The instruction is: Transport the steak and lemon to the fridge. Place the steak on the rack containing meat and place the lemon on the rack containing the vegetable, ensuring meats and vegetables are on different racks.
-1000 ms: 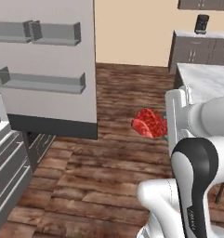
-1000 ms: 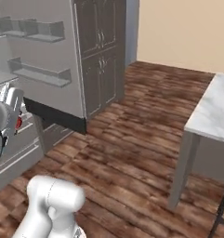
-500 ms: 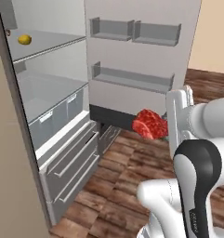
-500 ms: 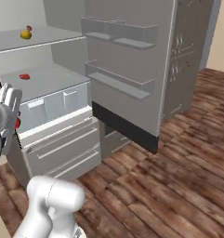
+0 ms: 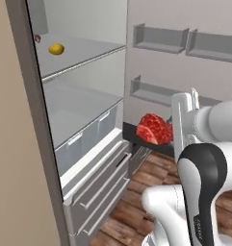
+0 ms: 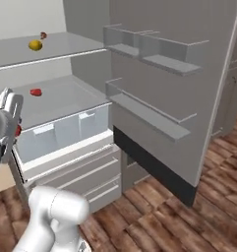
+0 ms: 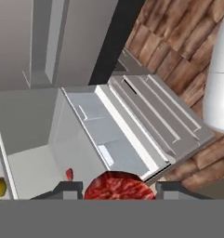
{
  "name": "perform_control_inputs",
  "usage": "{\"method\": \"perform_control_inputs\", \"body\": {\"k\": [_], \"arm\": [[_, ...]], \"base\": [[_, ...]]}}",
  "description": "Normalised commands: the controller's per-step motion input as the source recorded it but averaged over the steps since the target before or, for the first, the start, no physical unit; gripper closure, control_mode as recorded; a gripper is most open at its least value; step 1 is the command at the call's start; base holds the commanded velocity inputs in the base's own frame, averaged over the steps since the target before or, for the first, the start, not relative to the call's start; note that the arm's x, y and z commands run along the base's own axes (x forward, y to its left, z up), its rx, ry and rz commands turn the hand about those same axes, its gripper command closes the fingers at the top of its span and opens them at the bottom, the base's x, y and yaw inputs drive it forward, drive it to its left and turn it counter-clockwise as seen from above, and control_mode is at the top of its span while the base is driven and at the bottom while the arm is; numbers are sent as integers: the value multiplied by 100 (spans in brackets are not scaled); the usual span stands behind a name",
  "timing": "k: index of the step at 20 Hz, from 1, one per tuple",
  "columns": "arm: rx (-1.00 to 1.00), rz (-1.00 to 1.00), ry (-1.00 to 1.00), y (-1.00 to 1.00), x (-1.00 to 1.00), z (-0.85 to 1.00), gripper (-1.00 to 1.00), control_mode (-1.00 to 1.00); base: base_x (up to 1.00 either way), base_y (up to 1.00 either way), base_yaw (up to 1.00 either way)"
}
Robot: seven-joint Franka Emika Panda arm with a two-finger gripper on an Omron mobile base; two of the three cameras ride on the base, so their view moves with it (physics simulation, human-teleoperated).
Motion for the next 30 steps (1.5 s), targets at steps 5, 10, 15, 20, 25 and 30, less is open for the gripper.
{"method": "perform_control_inputs", "body": {"k": [5, 10, 15, 20, 25, 30], "arm": [[0, 0, 0, 0, 0, 0, 100, 100], [0, 0, 0, 0, 0, 0, 100, 100], [0, 0, 0, 0, 0, 0, 100, 100], [0, 0, 0, 0, 0, 0, 100, 100], [0, 0, 0, 0, 0, 0, 100, 100], [0, 0, 0, 0, 0, 0, 100, 100]], "base": [[31, -1, 38], [2, -25, 34], [-32, -64, 11], [35, -3, 2], [61, -55, 5], [86, 3, 3]]}}
